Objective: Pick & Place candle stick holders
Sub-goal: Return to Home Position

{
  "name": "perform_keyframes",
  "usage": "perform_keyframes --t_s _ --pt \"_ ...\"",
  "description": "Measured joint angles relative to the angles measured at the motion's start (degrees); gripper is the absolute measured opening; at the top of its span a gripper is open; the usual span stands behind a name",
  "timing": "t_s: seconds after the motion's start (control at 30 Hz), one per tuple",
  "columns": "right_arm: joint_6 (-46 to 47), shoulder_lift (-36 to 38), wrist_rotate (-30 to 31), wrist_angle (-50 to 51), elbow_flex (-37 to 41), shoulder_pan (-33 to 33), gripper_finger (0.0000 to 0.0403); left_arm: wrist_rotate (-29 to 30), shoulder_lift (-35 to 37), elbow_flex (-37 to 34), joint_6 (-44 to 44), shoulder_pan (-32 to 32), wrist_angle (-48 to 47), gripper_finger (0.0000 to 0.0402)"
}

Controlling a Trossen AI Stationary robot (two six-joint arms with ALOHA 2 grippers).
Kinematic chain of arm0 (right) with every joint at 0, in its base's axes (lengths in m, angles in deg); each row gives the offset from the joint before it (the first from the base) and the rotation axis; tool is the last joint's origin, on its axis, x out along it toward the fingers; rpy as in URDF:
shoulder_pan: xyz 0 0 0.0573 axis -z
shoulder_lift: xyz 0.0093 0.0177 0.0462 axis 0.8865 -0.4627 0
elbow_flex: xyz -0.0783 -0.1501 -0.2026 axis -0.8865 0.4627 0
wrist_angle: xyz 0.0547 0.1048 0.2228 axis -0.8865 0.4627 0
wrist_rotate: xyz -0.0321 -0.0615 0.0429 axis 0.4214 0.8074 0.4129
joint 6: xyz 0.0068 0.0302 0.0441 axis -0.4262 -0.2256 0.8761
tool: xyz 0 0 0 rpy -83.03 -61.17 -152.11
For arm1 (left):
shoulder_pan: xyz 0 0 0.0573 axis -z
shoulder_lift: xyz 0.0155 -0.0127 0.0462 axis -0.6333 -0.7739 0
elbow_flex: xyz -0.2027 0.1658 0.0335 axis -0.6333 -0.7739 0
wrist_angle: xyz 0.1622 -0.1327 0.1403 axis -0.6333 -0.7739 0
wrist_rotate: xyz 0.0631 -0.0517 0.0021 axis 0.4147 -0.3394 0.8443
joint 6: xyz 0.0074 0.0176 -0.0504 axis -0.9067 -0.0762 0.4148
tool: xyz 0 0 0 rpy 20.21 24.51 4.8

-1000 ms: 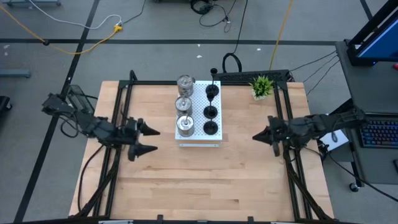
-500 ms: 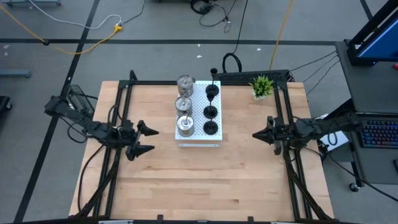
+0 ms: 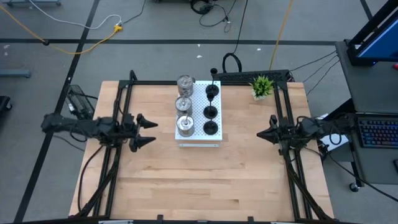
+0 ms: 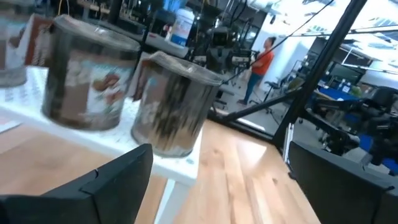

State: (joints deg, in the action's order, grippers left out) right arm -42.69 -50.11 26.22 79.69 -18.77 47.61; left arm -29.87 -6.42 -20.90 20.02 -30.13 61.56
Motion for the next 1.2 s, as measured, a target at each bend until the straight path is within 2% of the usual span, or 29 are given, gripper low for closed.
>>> perform_keyframes --t_s 0.1,0.2,0.4,0.53,0.67,0.8,0.93,1.2 --pt "0.08 -0.17 0.10 1.42 -0.05 0.02 0.0000 -3.65 4.15 0.00 0.58 -3.45 -5.01 0.0385" --pt "0.01 -0.72 0.30 0.24 0.37 0.02 0.0000 -4.04 6.54 0.00 -0.21 -4.55 -8.64 0.0384" --pt "-2.18 -0.74 0.70 -1.26 3.47 0.02 0.0000 -2.54 7.00 0.02 -0.62 -4.59 -13.79 0.0372" --pt "-3.33 -0.78 3.19 -5.14 6.76 0.00 0.0000 0.66 7.00 0.02 -1.75 -4.59 -15.69 0.0368" --pt "-2.39 -0.82 3.10 -6.31 8.79 0.00 0.0000 2.87 7.00 0.02 -2.55 -4.59 -17.21 0.0371" --pt "-3.00 -0.73 3.07 -6.71 9.18 0.00 0.0000 3.10 7.04 -1.82 -2.27 -4.59 -14.88 0.0377" --pt "-4.28 -0.74 3.06 -6.55 9.22 0.00 0.0000 1.33 6.06 -4.90 -3.02 -4.68 -8.07 0.0382" --pt "-7.04 -0.75 3.06 -5.53 9.25 0.00 0.0000 0.52 5.84 -4.94 -3.19 -6.06 -8.55 0.0376"
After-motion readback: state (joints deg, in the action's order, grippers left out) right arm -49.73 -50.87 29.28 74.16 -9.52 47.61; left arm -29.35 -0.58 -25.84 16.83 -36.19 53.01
